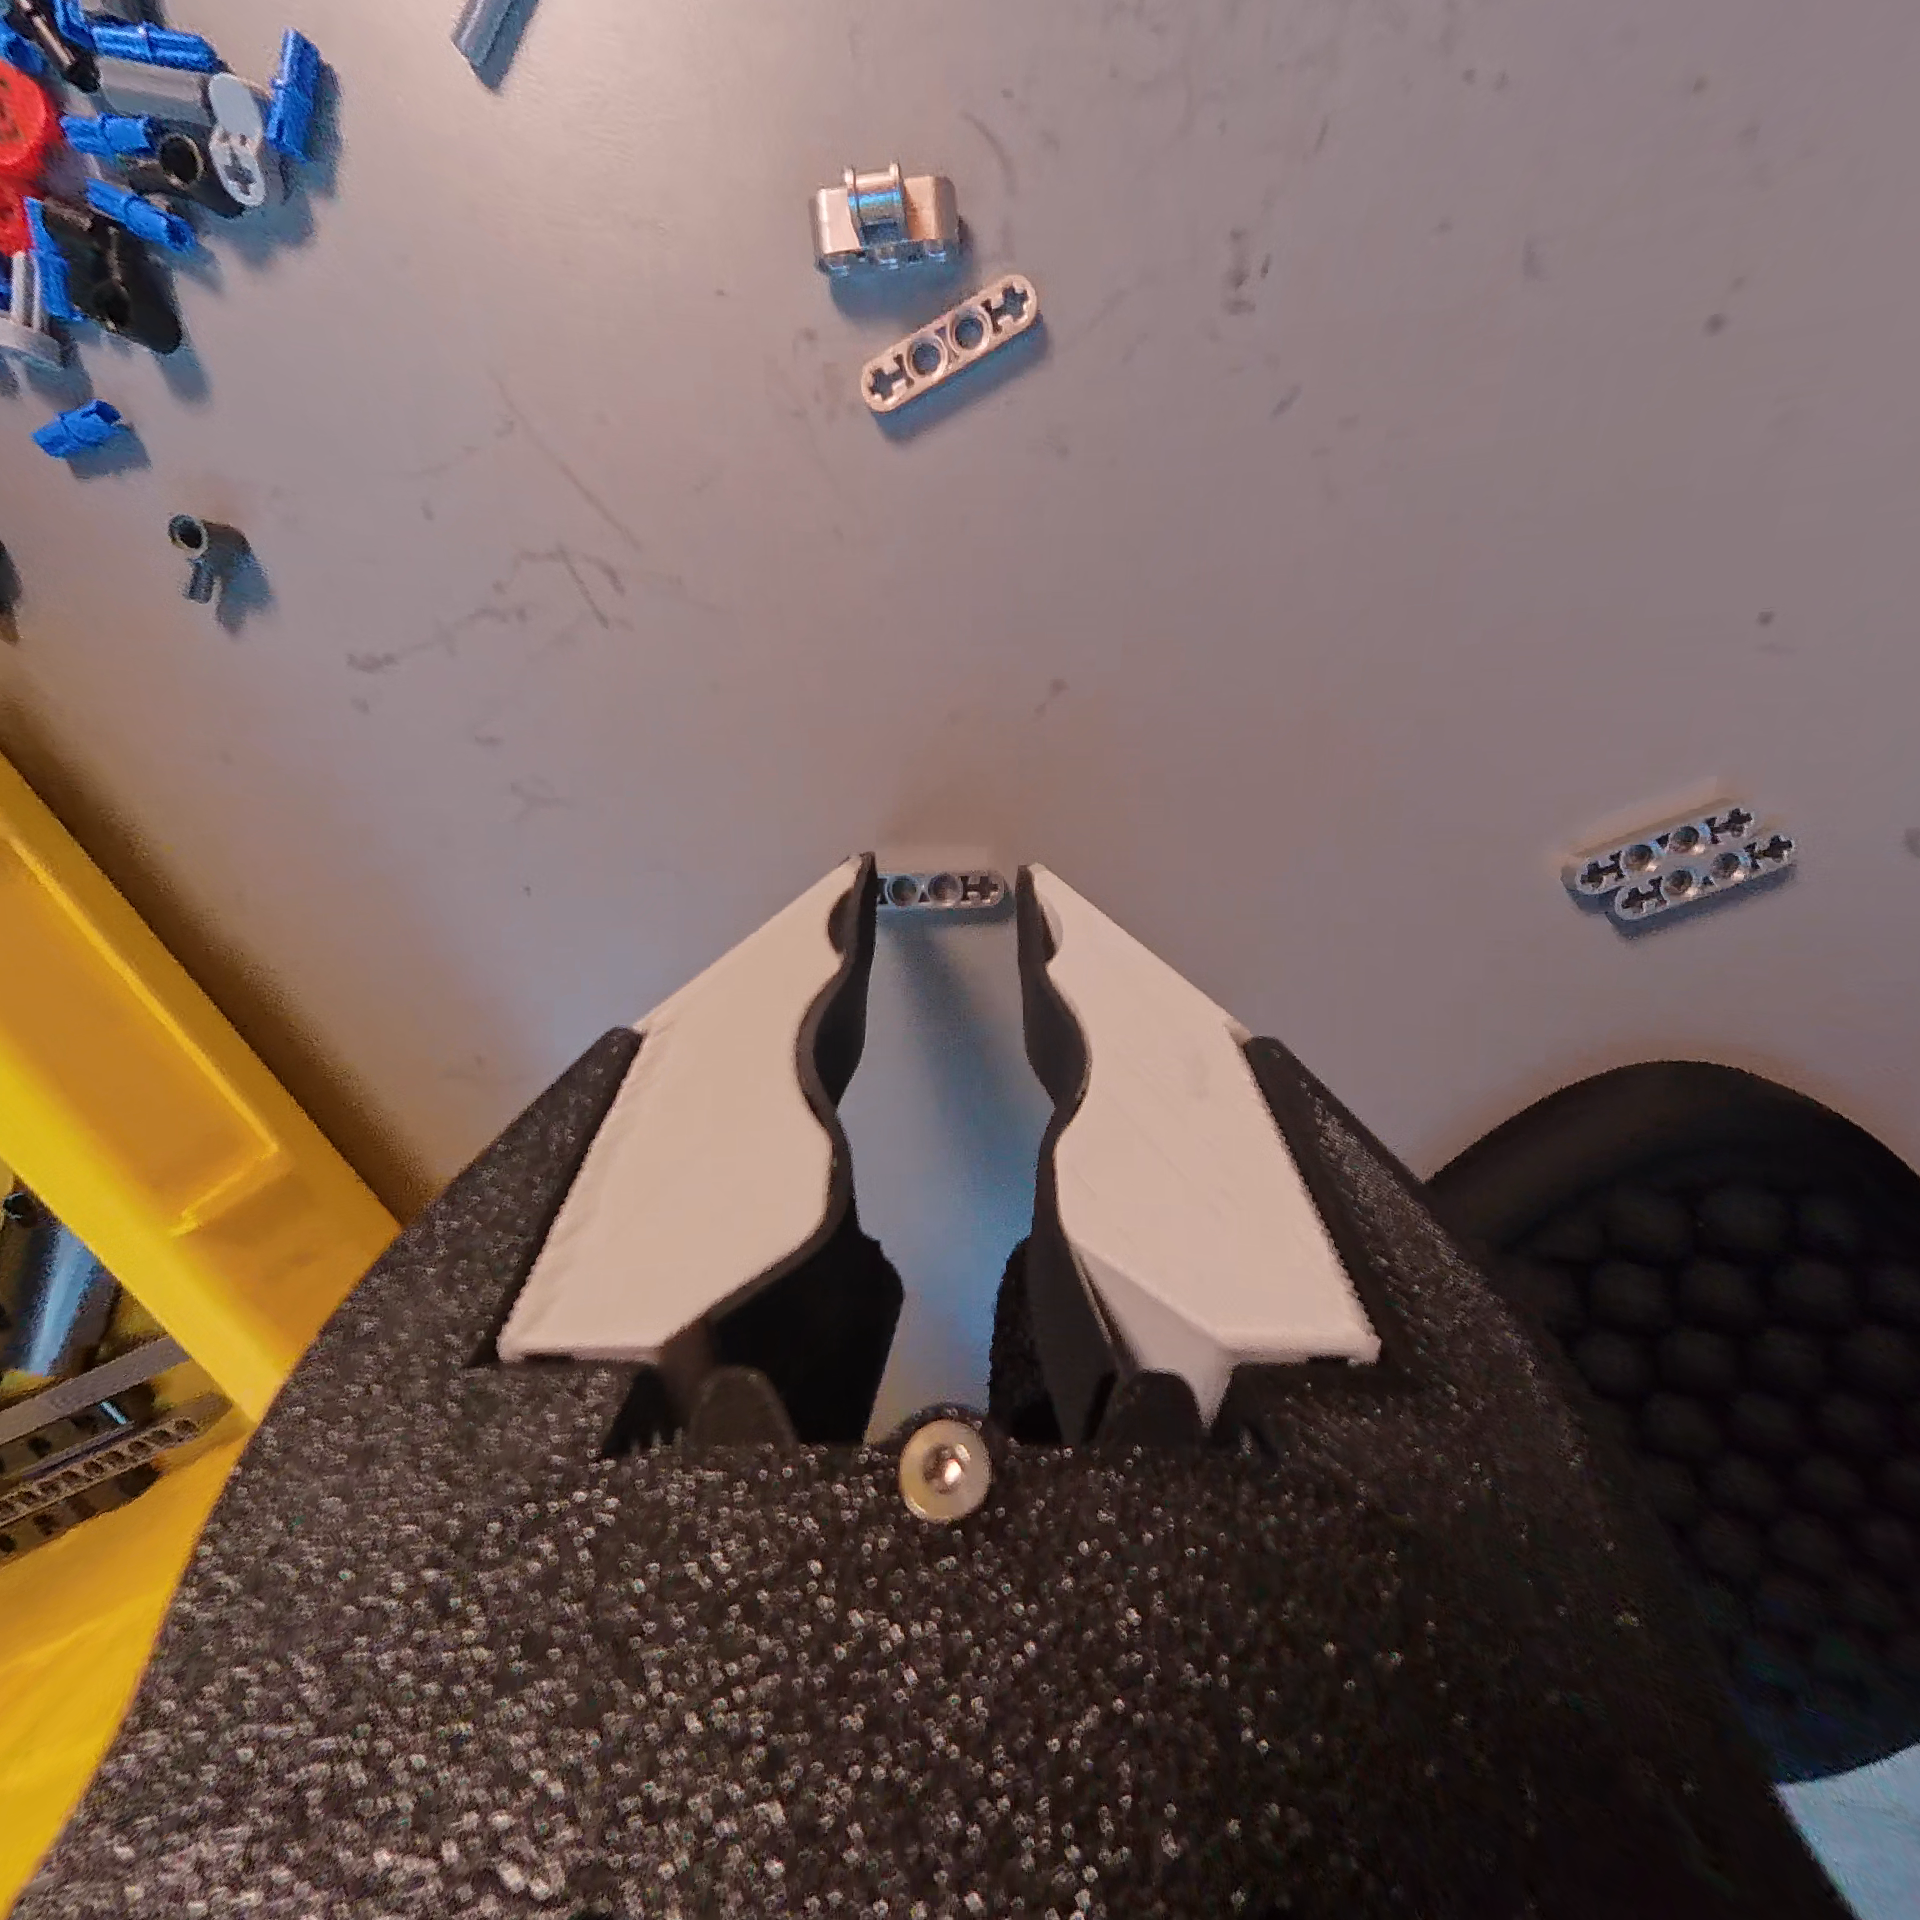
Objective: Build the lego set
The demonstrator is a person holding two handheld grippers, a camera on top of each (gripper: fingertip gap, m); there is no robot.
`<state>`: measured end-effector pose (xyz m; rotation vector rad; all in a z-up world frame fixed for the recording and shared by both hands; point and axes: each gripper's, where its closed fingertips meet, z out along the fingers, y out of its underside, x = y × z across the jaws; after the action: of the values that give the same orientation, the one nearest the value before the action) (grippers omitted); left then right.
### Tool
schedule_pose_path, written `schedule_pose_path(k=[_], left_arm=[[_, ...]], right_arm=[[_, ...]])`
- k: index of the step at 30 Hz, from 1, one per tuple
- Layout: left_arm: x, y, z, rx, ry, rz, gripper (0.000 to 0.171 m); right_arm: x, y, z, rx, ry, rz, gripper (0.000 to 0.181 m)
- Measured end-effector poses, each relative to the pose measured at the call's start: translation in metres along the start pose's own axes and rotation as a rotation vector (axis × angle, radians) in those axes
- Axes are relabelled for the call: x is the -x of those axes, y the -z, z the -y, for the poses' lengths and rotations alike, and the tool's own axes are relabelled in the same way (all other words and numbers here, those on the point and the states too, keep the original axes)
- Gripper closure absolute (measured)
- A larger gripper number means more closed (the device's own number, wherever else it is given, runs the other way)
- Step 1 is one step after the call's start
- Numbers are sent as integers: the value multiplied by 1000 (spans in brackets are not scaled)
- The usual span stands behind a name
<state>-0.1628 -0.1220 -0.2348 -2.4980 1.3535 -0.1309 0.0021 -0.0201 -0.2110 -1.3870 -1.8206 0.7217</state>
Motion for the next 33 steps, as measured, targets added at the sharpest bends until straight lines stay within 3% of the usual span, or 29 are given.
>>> schedule_pose_path(k=[3, 6, 11, 15, 18, 25, 27, 31, 33], left_arm=[[1, 6, -3, 45, -52, -24, 139], [11, 5, -10, 159, -208, 27, 138], [14, 0, -11, 289, -445, 7, 142], [11, -2, -12, 315, -484, -64, 157], [8, -2, -13, 319, -446, -107, 171], [-6, -2, -5, 250, -285, -129, 171], [-10, -1, 9, 169, -185, -118, 171], [-23, -6, 40, -15, 106, -127, 150], [-29, -12, 52, -126, 233, -112, 150]], right_arm=[[-1, 0, -1, 4, -7, 1, 128], [1, -1, -2, 12, 1, 7, 129], [5, -3, -6, 38, 20, 19, 129], [4, -2, -8, 42, 15, 21, 129], [5, -2, -10, 52, 21, 27, 129], [6, -1, -8, 45, 19, 32, 129], [5, 1, -5, 28, 6, 33, 129], [2, 3, -2, 8, -9, 28, 129], [1, 3, -3, 11, -9, 23, 129]])
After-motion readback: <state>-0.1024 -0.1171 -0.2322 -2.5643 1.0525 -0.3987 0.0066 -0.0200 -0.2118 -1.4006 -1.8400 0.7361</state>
